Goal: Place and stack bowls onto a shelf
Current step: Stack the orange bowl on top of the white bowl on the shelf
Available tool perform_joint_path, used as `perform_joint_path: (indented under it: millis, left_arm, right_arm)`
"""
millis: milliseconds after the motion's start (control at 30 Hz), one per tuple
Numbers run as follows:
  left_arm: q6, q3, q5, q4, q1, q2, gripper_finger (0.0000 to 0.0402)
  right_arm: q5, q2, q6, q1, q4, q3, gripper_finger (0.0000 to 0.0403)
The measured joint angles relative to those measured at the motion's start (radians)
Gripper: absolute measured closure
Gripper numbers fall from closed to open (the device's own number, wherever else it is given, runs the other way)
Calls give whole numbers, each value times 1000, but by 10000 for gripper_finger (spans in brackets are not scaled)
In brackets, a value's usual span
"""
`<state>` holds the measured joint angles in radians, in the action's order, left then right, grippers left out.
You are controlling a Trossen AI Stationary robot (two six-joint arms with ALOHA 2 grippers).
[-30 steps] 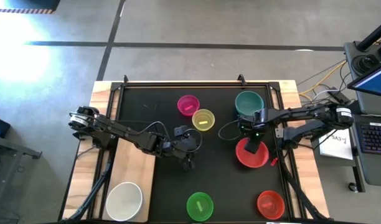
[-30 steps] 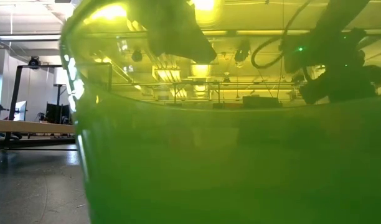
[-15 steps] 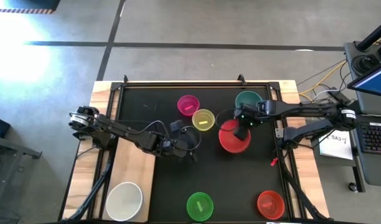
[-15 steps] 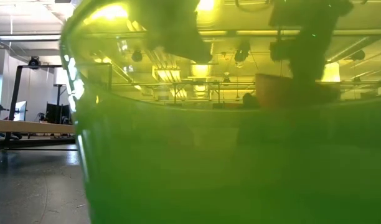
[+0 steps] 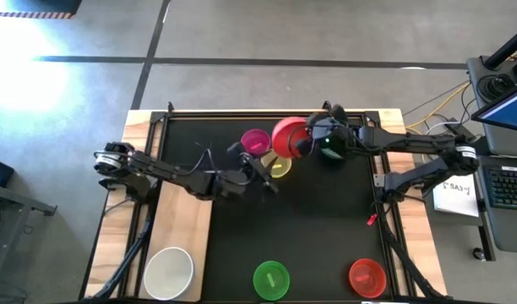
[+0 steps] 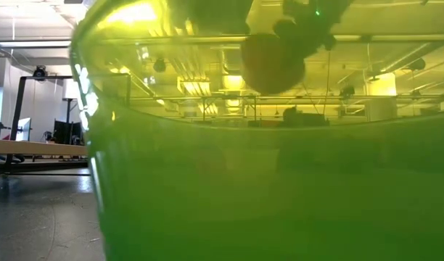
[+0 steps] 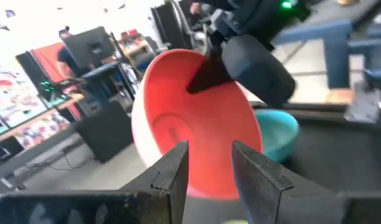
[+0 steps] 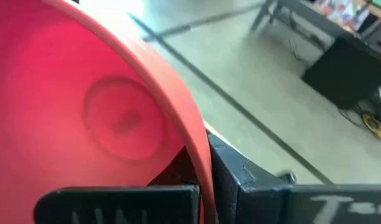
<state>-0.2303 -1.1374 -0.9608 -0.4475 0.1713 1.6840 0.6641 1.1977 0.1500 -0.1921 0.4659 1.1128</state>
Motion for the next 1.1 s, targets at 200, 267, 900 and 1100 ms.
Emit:
perform_joint_path:
  millis: [200,267,900,1100]
  left_arm:
    - [-109,0,-80,-151,-45,0,297]
    - [-157,0,-79,-212,-61,0,297]
    - [-117,0,-54,-170,-155,-2,302]
    - [-115,0,-73,-162,-163,-2,345]
  right_arm:
    - [1,36,-37,0,-38,44,394]
    - [2,51,-40,0,-40,46,394]
    - [-43,110,-188,36,-258,45,394]
    - [-75,112,-188,62,-262,45,394]
